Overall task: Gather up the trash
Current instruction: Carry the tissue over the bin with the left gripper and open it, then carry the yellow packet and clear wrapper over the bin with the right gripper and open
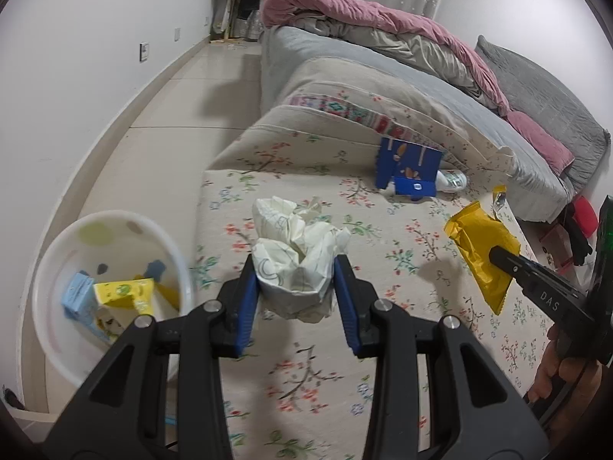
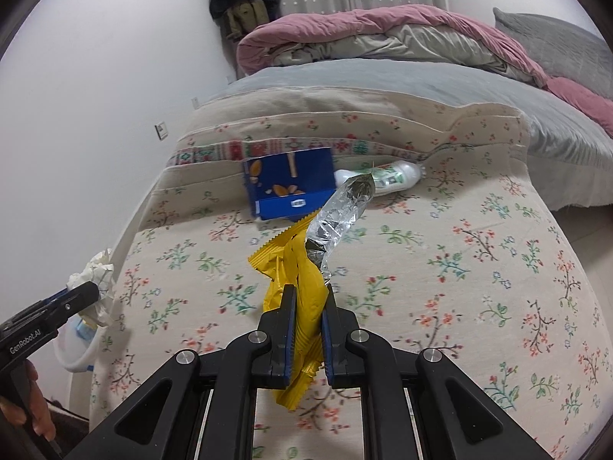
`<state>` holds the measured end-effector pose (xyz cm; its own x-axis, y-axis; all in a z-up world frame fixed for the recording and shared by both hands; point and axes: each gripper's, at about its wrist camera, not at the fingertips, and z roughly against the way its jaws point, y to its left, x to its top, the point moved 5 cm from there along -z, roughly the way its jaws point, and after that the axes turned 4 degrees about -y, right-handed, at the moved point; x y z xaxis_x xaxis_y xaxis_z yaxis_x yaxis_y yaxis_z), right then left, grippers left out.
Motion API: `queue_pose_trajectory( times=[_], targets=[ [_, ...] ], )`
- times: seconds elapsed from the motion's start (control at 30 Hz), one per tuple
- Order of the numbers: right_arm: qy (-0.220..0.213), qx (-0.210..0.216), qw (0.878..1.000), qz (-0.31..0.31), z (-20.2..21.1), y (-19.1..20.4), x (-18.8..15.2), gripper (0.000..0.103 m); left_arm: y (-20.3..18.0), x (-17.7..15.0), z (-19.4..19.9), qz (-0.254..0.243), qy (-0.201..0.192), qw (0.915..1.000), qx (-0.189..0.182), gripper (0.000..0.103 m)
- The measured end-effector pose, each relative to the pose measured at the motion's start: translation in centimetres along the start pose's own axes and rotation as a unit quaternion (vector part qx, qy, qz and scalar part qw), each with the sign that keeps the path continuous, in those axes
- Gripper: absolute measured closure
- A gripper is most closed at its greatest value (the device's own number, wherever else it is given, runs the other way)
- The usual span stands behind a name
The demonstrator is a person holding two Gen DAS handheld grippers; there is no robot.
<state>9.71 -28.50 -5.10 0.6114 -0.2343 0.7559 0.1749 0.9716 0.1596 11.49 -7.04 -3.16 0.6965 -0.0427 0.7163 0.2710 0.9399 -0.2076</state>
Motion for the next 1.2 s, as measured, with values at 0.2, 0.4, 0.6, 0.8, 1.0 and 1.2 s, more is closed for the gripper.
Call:
queue_pose_trajectory(
  times=[0.2,0.4,0.6,0.8,1.0,1.2],
  targets=[
    [0.004,0.014,1.0,0.014,-0.3,2.0,-0.1,0.091,1.9,-0.3,0.9,0.008,-0.004,0.9999,0.015,0.063],
    [0.009,0.03,0.999,0.033,-0.7,4.6,-0.4,0.091,4.6,-0.7,2.1,0.022,-0.008,0.9991,0.034,0.063],
    [0.011,0.05,0.997,0.049,-0.9,7.2,-0.6,0.091,7.6,-1.2,3.2,0.043,-0.01,0.9976,0.054,0.063],
    [0.016,0.069,0.995,0.072,-1.2,10.3,-1.1,0.091,10.6,-2.1,4.3,0.069,-0.009,0.9951,0.07,0.063],
    [0.024,0.088,0.991,0.098,-1.7,13.7,-1.9,0.091,13.3,-3.0,4.8,0.099,0.001,0.9918,0.08,0.062],
    [0.031,0.111,0.987,0.113,-2.0,16.7,-2.5,0.091,15.0,-3.5,5.1,0.126,0.0,0.9876,0.094,0.035]
  ],
)
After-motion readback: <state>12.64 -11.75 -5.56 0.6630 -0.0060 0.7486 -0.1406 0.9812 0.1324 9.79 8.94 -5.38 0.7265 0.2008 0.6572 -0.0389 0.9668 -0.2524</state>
